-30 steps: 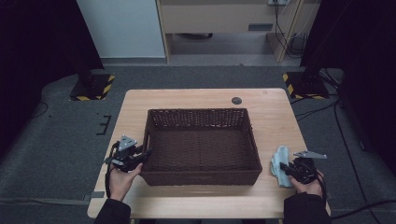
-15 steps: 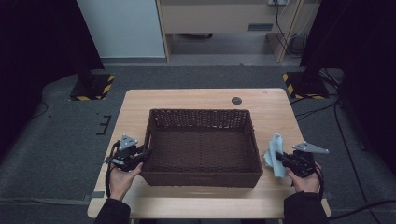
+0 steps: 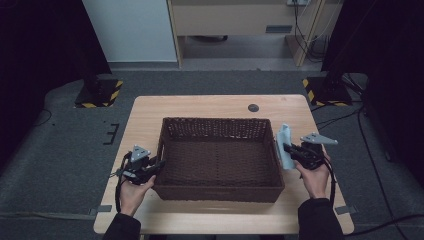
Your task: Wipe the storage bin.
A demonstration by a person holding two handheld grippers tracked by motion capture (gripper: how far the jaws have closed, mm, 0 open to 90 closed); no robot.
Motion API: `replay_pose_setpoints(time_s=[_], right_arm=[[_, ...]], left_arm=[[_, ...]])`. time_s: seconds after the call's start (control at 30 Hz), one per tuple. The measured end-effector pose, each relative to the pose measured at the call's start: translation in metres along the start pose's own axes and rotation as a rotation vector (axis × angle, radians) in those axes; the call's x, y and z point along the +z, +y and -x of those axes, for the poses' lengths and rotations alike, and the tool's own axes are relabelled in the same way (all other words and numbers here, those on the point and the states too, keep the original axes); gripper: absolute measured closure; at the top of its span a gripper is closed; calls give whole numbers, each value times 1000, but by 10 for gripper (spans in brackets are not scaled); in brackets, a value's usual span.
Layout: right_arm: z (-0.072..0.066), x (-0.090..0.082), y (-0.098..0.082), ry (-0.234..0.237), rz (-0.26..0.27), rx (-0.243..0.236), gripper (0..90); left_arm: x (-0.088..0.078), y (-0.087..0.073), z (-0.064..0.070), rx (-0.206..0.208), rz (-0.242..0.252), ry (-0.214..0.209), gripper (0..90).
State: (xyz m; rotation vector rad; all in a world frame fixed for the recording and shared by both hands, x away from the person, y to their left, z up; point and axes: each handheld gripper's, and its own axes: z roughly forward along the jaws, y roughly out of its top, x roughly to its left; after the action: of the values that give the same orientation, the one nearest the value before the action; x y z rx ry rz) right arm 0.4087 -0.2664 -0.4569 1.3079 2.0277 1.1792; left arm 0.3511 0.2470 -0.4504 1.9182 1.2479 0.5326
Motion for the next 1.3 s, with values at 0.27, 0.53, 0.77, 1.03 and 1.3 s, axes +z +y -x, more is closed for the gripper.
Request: replay_pose_setpoints(time_s=[0.27,0.53,0.77,1.03,1.3], right_arm=[[4,26,13,0,0,-9,837],[4,39,12,63,-11,-28,843],[5,56,-6,80,-141,-19,844],[12,69,-17,83,-214,21,844],[13,31,17,110,98,-18,846]], left_arm=[[1,1,0,3,1,1,673],[1,0,0,-1,5,-1,671],[1,0,0,-3,6,-4,669],[1,0,0,-6,6,-2,669],[1,0,1,-4,3,4,674]])
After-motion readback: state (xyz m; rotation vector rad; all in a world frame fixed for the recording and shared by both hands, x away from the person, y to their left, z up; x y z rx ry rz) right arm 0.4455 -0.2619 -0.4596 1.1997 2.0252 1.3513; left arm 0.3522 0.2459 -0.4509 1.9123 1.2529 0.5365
